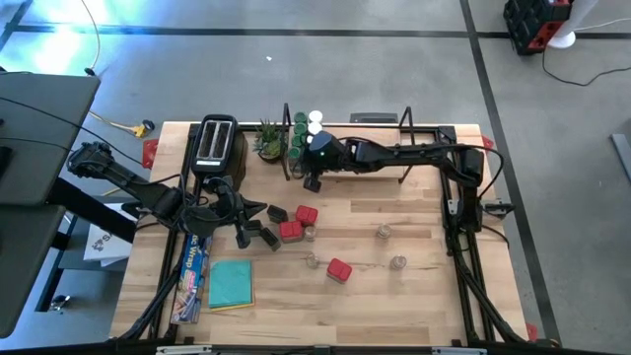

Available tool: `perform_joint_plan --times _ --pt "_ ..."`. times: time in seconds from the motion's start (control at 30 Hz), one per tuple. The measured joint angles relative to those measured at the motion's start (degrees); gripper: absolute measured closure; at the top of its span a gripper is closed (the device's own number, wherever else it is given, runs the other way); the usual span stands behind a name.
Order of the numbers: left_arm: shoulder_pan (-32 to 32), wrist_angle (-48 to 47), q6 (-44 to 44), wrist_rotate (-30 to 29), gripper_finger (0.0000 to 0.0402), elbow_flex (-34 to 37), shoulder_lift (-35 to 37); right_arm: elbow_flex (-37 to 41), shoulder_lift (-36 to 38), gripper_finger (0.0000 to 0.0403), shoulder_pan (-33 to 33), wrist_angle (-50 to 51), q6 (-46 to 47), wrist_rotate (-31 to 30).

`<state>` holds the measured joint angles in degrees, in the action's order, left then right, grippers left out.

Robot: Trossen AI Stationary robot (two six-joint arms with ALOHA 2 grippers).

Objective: Shelf spices
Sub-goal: Put the white seasoning bottle on the shelf aligned with the other white seasoning bottles, then put the top red seasoning can on the shelf

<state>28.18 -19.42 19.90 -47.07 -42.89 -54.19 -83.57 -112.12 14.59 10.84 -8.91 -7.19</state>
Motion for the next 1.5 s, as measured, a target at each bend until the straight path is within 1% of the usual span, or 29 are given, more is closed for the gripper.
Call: perform_joint_plan --times 0.2,0.3,0.43,0.53,0.63,0.7,0.83,0.9,0.97,1.03,1.13,1.2,1.3,1.37,1.5 --pt "0.0 0.0 0.0 0.0 0.0399 0.0 0.0 0.0 0.36 0.0403 -0.17 0.12 0.31 -1.29" --pt "0.0 -0.02 0.0 0.0 0.0399 0.0 0.0 -0.03 1.69 0.0403 -0.74 0.26 0.31 -2.44" --pt "0.0 -0.04 -0.01 0.0 0.0399 0.0 0.0 -2.64 2.58 0.0403 -1.39 3.98 0.23 -6.83" --pt "-0.01 -0.46 0.0 -0.01 0.0399 0.0 -0.02 -5.27 2.95 0.0403 -2.01 7.22 -0.57 -7.37" --pt "-0.02 -1.35 0.2 0.0 0.0399 -0.02 0.0 -7.02 3.93 0.0403 -3.76 9.46 -2.34 -7.62" --pt "-0.02 -3.08 1.25 0.12 0.0399 -0.02 0.0 -6.97 4.98 0.0403 -6.36 9.79 -3.8 -7.57" --pt "0.14 -7.58 5.37 0.46 0.0399 -0.02 -0.02 -3.92 6.46 0.0403 -13.18 10.85 -6.53 -6.64" --pt "0.51 -9.38 7.24 0.29 0.0399 -0.02 -0.02 -1.56 6.79 0.0403 -16.14 10.61 -4.58 -5.13" --pt "0.93 -9.92 8.0 -0.04 0.0399 -0.02 -0.02 1.11 6.8 0.0403 -18.38 9.86 -0.71 -3.82" --pt "1.34 -9.9 8.0 -0.11 0.0399 -0.02 -0.02 4.79 6.8 0.0403 -19.88 6.27 3.21 -3.77" --pt "1.55 -9.82 7.99 -0.68 0.0399 -0.02 -0.02 9.93 6.78 0.0399 -20.63 -2.56 7.48 -4.43" --pt "1.55 -9.75 8.0 -1.37 0.0399 -0.02 -0.02 12.04 6.78 0.0384 -20.42 -6.22 8.82 -4.65" --pt "1.55 -9.75 8.0 -1.51 0.0399 -0.02 -0.02 14.37 6.78 0.0335 -19.42 -8.98 10.68 -4.58" --pt "1.55 -9.75 8.0 -1.51 0.0399 -0.02 -0.02 15.1 6.78 0.0289 -18.27 -9.38 12.08 -3.57" --pt "1.55 -9.73 8.0 -1.51 0.0399 -0.02 -0.02 15.13 5.75 0.0187 -16.38 -11.38 13.08 1.07"
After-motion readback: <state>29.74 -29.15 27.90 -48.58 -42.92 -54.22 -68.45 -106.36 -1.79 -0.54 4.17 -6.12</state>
